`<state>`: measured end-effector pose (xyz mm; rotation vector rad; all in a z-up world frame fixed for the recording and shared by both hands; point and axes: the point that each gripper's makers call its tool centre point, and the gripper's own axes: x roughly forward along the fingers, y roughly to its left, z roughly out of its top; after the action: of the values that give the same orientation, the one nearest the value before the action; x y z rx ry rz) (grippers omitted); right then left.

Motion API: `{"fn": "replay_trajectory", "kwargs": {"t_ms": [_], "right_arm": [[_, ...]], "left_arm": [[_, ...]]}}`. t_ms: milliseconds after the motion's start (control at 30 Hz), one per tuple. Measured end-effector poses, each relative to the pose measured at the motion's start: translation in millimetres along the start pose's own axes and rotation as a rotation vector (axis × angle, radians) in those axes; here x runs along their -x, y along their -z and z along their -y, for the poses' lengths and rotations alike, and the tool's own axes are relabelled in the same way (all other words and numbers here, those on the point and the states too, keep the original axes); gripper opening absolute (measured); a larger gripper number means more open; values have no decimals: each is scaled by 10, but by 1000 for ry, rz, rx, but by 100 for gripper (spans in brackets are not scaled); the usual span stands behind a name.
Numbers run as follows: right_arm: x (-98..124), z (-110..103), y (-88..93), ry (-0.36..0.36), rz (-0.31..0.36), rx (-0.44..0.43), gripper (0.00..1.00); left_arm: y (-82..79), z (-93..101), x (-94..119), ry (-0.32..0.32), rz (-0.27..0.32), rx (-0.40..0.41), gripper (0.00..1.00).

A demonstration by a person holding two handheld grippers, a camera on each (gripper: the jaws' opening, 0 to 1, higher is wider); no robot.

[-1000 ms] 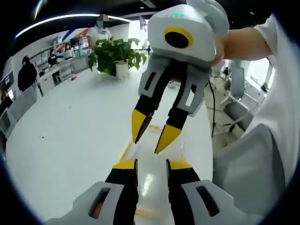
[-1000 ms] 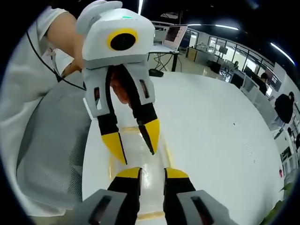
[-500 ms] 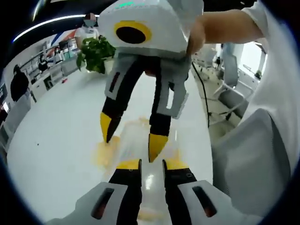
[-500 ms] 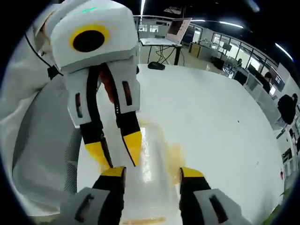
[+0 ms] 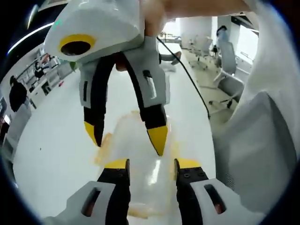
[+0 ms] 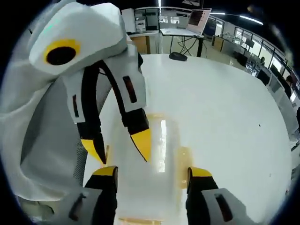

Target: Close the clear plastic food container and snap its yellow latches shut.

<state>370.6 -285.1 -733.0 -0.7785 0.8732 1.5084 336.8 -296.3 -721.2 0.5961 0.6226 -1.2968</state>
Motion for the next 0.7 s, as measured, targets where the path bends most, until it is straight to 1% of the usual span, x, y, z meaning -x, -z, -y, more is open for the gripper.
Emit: {"fn": "replay_trajectory", "kwargs": {"t_ms": [67,100,133,167,200,233,267,333,367,400,433,533,700], "right_arm": [[-29,-47,14,-44,-10,-44,67],[-47,-112,-4,-89,-3,-60,69],[-55,-130,-5,-105,-7,-60,70],[-70,-103,-11,-97,-13,-47,71],[-70,-108,-3,-102,-23,-30,69],[-82,-74,5,-93,-39,-6,67],[-93,-61,12,-92,-49,-12,65],[-113,-62,24,-113,-61,-26,67],[-113,-74,40,-125,-72,-32,68],[-110,-67,45,-130,-74,-31,67],[-106,-72,52,-133,-79,-30,67],[-102,-72,70,-143,-96,-26,66],[-115,-67,74,-154,-117,-37,66]], "left_arm": [[-4,-15,0,-7,-2,-7,40],[-5,-28,2,-14,-3,-8,42],[-5,-41,2,-19,-5,-10,44],[-3,-47,3,-20,-8,-11,45],[-1,-58,4,-25,-9,-14,46],[0,-62,6,-29,-9,-14,48],[4,-64,7,-30,-11,-14,49],[33,-40,2,-25,-26,-23,53],[85,-16,-6,-23,-55,-61,54],[97,-7,-11,-22,-63,-77,56],[114,17,-19,-23,-74,-112,56],[81,90,-44,-11,-58,-113,56],[31,75,-123,-27,-59,-129,56]]}}
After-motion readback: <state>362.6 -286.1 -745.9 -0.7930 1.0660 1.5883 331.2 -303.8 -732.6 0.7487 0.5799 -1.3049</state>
